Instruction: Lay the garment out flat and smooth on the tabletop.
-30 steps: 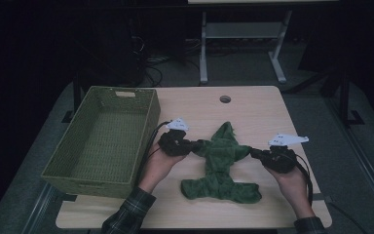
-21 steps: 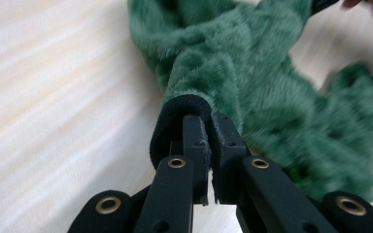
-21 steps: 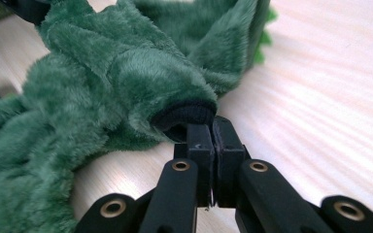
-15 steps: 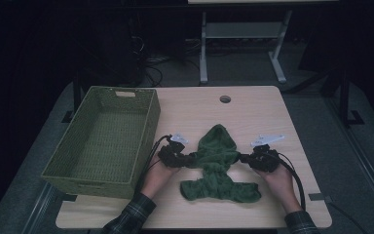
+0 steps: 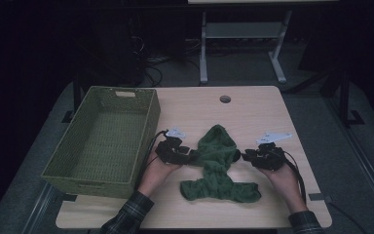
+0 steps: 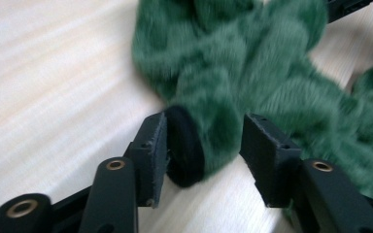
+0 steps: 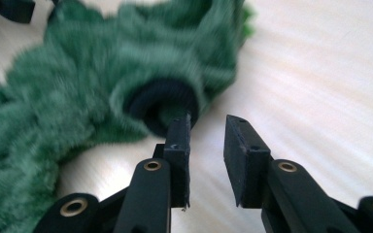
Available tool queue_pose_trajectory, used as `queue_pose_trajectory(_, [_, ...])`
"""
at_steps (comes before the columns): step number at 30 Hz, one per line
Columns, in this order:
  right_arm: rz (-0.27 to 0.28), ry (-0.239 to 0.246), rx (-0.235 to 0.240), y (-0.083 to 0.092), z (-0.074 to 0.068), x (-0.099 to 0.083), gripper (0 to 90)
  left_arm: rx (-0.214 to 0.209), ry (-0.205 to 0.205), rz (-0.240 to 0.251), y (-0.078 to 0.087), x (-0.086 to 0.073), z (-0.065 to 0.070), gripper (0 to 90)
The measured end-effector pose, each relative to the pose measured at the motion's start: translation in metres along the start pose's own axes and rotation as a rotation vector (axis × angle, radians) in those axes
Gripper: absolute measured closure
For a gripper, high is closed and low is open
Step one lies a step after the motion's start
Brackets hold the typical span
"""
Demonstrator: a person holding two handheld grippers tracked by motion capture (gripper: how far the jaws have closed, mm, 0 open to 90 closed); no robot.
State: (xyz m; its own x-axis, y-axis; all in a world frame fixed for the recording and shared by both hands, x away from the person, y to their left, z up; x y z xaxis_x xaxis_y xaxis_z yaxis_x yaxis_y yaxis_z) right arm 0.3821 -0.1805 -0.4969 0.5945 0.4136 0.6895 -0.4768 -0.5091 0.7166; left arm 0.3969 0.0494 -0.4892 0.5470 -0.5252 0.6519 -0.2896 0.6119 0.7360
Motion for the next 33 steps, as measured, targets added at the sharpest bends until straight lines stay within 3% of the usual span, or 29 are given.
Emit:
queue_pose_trajectory(3, [0.036,-0.016,0.008,0.008,0.006,0.014,68.7,0.005,0.004,0.018,0.000,0.012,-0.004,50.1])
queue_pose_trajectory(5, [0.031,-0.024,0.011,0.006,0.008,0.019,67.9,0.009,-0.005,0.023,-0.002,0.019,-0.007,50.1])
queue_pose_trajectory(12, [0.048,-0.033,0.020,-0.012,0.017,0.039,66.0,0.013,-0.008,0.036,-0.021,0.042,-0.022,49.9])
queue_pose_trajectory(14, [0.022,-0.040,0.028,-0.019,0.019,0.042,64.0,0.013,-0.001,0.037,-0.028,0.045,-0.026,49.2])
queue_pose_trajectory(19, [0.026,-0.041,0.049,-0.033,0.021,0.048,61.6,0.015,0.012,0.008,-0.049,0.044,-0.038,49.1])
queue_pose_trajectory(27, [-0.048,-0.050,0.080,-0.054,0.016,0.037,62.1,-0.003,0.029,-0.020,-0.068,0.039,-0.043,52.2])
queue_pose_trajectory(28, [-0.075,-0.039,0.085,-0.060,0.014,0.033,65.5,-0.003,0.018,-0.032,-0.070,0.038,-0.044,56.2])
queue_pose_trajectory(33, [-0.095,-0.031,0.091,-0.064,0.011,0.031,72.8,-0.014,0.009,-0.046,-0.074,0.036,-0.042,69.8])
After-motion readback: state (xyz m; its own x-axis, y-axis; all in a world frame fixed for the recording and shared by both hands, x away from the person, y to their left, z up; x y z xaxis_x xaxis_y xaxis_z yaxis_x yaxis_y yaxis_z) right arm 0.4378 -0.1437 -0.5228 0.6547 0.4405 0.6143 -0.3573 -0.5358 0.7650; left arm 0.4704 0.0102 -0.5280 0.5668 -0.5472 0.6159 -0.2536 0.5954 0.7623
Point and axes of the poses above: each handheld gripper's, and its own axes: y roughly backward along the jaws, x roughly out of its top, z roughly to its right, the point moved 9 cm from there along -y, roughly forward along the jaws, and after that the axes turned 4 degrees about -z, right-handed, at the moved point
